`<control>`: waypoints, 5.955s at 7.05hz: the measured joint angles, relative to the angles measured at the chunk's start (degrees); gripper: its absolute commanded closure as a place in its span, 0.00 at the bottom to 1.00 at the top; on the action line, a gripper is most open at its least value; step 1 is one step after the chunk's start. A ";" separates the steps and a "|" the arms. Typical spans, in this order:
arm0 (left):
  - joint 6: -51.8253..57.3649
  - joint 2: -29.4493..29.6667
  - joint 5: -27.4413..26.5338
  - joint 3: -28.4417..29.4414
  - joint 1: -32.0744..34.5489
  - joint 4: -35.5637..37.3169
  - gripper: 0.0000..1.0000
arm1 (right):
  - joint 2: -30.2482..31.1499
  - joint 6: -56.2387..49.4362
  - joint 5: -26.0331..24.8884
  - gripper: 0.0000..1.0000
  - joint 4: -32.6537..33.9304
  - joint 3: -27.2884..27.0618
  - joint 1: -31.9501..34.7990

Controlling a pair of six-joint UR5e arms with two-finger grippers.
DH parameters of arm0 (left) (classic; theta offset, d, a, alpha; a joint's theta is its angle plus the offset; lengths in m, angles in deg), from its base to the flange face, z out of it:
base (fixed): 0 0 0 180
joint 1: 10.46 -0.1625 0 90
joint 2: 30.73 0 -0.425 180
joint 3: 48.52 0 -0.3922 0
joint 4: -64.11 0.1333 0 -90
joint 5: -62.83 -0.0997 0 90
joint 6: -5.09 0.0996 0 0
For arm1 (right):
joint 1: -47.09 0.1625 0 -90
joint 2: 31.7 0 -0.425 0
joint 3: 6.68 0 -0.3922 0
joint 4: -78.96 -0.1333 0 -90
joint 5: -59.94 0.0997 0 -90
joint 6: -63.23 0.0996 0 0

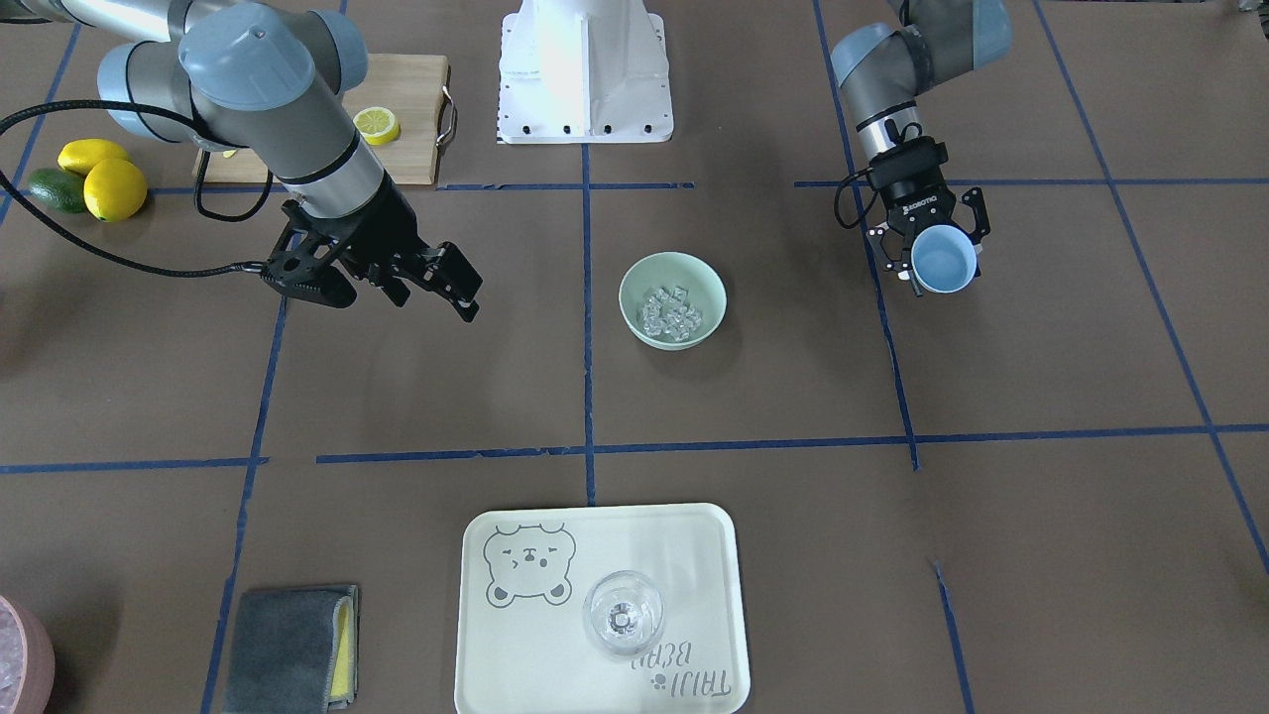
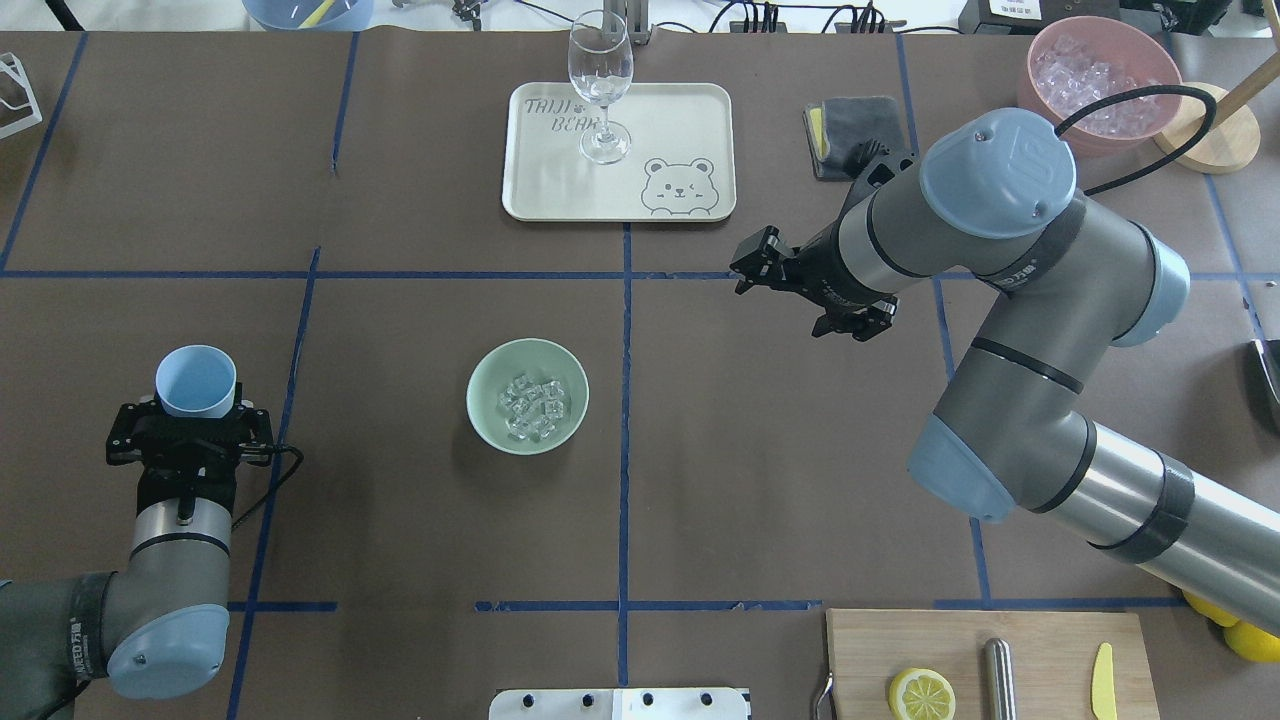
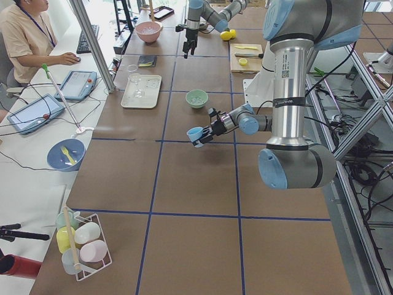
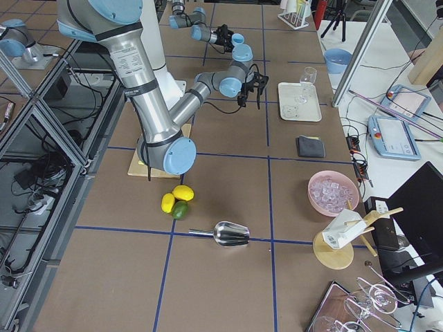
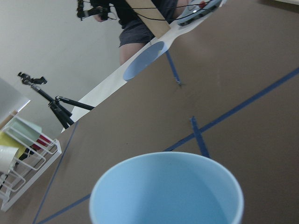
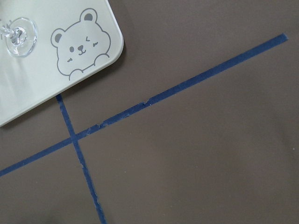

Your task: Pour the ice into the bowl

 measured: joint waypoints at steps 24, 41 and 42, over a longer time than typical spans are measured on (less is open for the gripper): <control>-21.13 -4.93 -8.58 21.40 3.85 -28.30 0.01 | -0.34 0.44 -0.50 0.00 0.09 -1.63 0.09; -2.73 -13.65 -4.50 17.24 -5.91 -52.64 0.00 | -0.47 0.69 -0.06 0.00 0.62 -3.91 0.36; -2.68 -15.37 -3.92 17.15 -7.44 -55.48 0.00 | -0.45 0.70 -0.06 0.00 0.62 -3.99 0.36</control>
